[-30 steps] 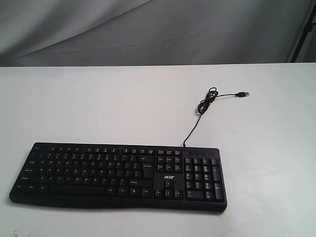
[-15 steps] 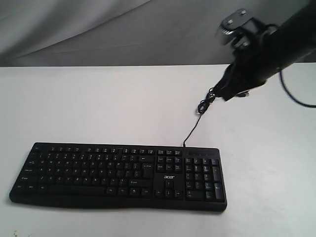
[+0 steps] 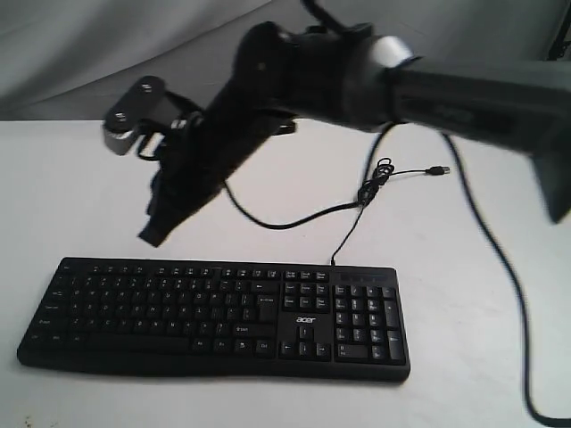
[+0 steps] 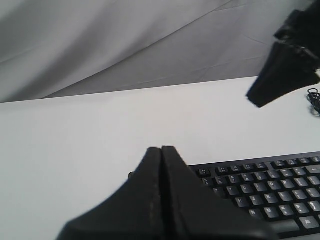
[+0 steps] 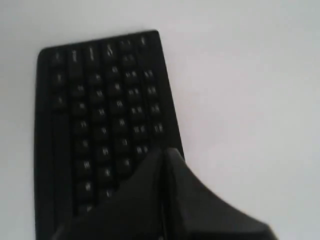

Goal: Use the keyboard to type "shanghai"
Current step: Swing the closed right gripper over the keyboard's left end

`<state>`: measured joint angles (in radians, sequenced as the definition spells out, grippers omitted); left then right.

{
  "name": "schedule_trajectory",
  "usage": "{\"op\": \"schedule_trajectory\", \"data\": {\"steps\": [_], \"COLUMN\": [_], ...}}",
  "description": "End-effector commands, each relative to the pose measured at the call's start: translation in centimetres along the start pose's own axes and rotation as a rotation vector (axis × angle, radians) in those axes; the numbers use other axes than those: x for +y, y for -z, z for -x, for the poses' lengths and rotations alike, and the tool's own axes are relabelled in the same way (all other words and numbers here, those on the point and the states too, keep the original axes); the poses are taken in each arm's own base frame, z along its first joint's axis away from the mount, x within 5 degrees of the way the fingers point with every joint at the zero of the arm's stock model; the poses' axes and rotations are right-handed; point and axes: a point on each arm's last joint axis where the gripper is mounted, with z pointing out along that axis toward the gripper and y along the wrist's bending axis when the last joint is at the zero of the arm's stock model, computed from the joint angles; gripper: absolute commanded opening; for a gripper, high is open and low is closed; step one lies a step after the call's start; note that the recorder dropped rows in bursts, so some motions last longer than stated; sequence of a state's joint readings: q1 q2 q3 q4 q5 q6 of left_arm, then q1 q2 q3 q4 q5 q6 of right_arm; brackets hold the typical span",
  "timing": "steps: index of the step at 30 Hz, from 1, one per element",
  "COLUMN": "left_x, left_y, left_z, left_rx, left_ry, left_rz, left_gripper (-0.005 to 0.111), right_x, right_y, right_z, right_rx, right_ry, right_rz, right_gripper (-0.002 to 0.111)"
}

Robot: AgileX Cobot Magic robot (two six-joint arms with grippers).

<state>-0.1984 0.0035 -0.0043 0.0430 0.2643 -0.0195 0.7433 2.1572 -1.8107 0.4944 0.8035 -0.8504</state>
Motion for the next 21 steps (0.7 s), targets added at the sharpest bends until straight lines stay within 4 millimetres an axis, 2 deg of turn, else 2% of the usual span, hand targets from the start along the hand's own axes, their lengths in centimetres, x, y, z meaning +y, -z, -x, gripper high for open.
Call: {"op": "schedule_trajectory", "data": {"steps": [1,5,8,12,21], "left_x": [0.0,0.0,0.0,0.0,0.0], "left_y": [0.0,0.0,0.0,0.0,0.0], "left_z": [-0.1,-0.1,-0.1,-0.1,-0.1], "left_rx": [-0.004,-0.004,-0.004,-0.004,-0.004], "left_ry": [0.001,0.001,0.001,0.001,0.001], "left_rz": [-0.004,-0.004,-0.004,-0.004,-0.004], "left_gripper": [0.000,0.000,0.000,0.000,0.000], "right_x": [2.0,3.3,3.1,3.3,4.8], "right_y": [-4.0,-8.8,-10.7,-11.9,-12.4], "right_z": [3.7,4.3,4.0,4.0,4.5], "right_rx": [0.057,0.141,0.172,0.138,0.136], "right_ry": [0.112,0.168,0.146,0.126,0.157], "right_rz": [-0.002,0.003,0.032,0.082,0.097], "right_gripper": [0.000,0.000,0.000,0.000,0.000]}}
